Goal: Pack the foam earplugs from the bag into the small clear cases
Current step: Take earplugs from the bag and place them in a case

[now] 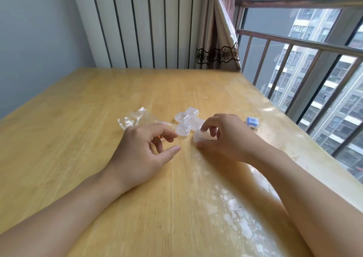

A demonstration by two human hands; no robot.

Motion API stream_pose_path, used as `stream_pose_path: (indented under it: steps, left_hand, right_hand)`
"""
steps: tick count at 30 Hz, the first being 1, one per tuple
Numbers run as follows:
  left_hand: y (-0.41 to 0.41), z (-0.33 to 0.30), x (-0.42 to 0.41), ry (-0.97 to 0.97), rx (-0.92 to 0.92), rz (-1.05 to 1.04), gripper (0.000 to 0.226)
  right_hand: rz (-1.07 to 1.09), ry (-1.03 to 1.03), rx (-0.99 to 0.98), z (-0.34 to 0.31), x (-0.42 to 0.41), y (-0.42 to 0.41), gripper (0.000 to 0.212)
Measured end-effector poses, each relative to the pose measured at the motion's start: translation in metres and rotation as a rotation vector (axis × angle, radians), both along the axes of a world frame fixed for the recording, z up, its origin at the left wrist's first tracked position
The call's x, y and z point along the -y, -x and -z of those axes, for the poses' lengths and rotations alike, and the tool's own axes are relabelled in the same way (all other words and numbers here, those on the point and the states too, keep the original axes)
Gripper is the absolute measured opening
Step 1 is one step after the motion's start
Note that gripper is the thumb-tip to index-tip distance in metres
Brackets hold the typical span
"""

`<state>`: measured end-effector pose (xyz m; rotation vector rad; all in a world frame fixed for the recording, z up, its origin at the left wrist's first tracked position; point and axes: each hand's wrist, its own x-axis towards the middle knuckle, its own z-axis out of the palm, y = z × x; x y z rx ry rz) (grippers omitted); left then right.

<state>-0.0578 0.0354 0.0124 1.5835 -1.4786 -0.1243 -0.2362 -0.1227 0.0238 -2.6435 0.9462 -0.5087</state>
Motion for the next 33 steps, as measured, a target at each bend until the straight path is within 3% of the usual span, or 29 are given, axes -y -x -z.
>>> stream_pose_path:
  steps: [1,4,6,9,12,14,17,20,22,26,33]
  left_hand:
    - [0.001,0.000,0.000,-0.009,-0.032,-0.006,0.026]
    - [0.004,-0.003,-0.002,-0.050,-0.220,-0.022,0.042]
    - [0.006,-0.005,-0.003,-0.058,-0.275,0.005,0.039]
    - [0.009,-0.009,-0.006,-0.061,-0.275,0.058,0.029]
    - [0.009,-0.009,-0.009,-0.115,-0.342,0.072,0.043]
    - [0.008,-0.011,-0.010,-0.150,-0.482,0.118,0.050]
    - [0.007,-0.013,-0.009,-0.165,-0.716,0.210,0.036]
    - [0.009,-0.012,-0.005,-0.153,-0.734,0.149,0.028]
    - [0.009,-0.010,-0.004,-0.156,-0.731,0.124,0.028]
    - [0.010,-0.009,-0.005,-0.132,-0.623,0.086,0.034]
    - [0.013,-0.012,-0.006,-0.118,-0.602,0.069,0.033]
  right_hand:
    - [-0.036,-0.088,0.065,-0.002,-0.003,-0.001,0.030]
    - [-0.299,-0.657,0.335,-0.011,-0.019,-0.005,0.022]
    - [-0.414,-0.829,0.374,-0.011,-0.028,-0.009,0.025]
    - [-0.449,-0.828,0.370,-0.007,-0.032,-0.013,0.030]
    - [-0.457,-0.790,0.395,-0.006,-0.031,-0.012,0.032]
    - [-0.439,-0.719,0.389,-0.008,-0.031,-0.009,0.032]
    - [-0.378,-0.513,0.307,-0.010,-0.034,-0.008,0.032]
    - [-0.347,-0.482,0.317,-0.010,-0.038,-0.009,0.032]
    - [-0.336,-0.503,0.322,-0.012,-0.039,-0.009,0.032]
    - [-0.281,-0.734,0.441,-0.015,-0.044,-0.011,0.023]
    - [-0.201,-0.833,0.550,-0.009,-0.049,-0.017,0.014]
